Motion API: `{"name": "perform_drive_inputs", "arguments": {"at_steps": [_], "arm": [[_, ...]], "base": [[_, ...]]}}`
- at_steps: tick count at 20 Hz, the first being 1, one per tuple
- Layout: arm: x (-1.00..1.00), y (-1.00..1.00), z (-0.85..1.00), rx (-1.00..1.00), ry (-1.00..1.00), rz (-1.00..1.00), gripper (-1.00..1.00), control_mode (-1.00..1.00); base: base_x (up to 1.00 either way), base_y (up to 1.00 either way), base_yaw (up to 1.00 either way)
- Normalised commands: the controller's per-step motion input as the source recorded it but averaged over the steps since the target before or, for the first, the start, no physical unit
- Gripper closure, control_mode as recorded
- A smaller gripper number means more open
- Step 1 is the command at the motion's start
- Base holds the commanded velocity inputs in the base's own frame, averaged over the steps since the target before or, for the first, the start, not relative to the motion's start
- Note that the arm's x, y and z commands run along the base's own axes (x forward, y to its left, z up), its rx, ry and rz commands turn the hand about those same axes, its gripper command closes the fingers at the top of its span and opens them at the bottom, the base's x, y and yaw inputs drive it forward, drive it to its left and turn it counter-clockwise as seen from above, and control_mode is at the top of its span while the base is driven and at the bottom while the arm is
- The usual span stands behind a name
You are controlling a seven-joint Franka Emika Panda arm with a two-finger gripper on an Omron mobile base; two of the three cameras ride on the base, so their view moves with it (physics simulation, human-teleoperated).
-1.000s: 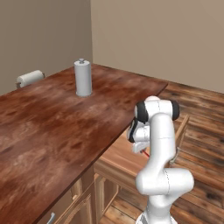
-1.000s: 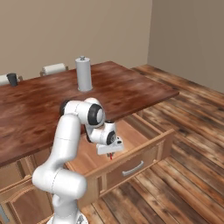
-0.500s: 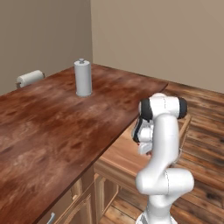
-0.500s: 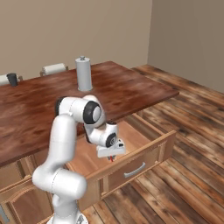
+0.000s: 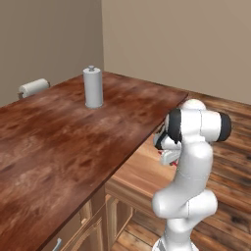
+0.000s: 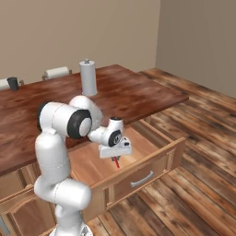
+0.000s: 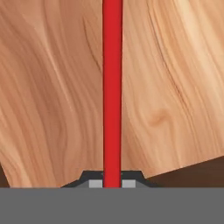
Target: Take a straw from the drawer in front and place it inside the glass cup on the dining counter.
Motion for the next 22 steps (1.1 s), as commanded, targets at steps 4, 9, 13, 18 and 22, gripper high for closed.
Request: {"name": "perform_drive_inputs", "arguments": {"at_steps": [4,9,13,18,22], "arm": [[-0.48,-0.13,1.0,0.01,0.0,0.0,1.0,-1.0],[-0.71,-0.23,1.0,0.03,0.0,0.0,1.0,-1.0],[-0.83,-0.17,1.0,0.02,0.0,0.0,1.0,-1.0],[-0.91,-0.08,0.91,0.01,0.0,0.0,1.0,-1.0],[-0.9,-0.03,0.6,0.0,0.0,0.0,1.0,-1.0]], "base": [[0.0,0.0,0.0],[0.0,0.0,0.0],[0.0,0.0,0.0],[0.0,0.0,0.0],[0.0,0.0,0.0]]}}
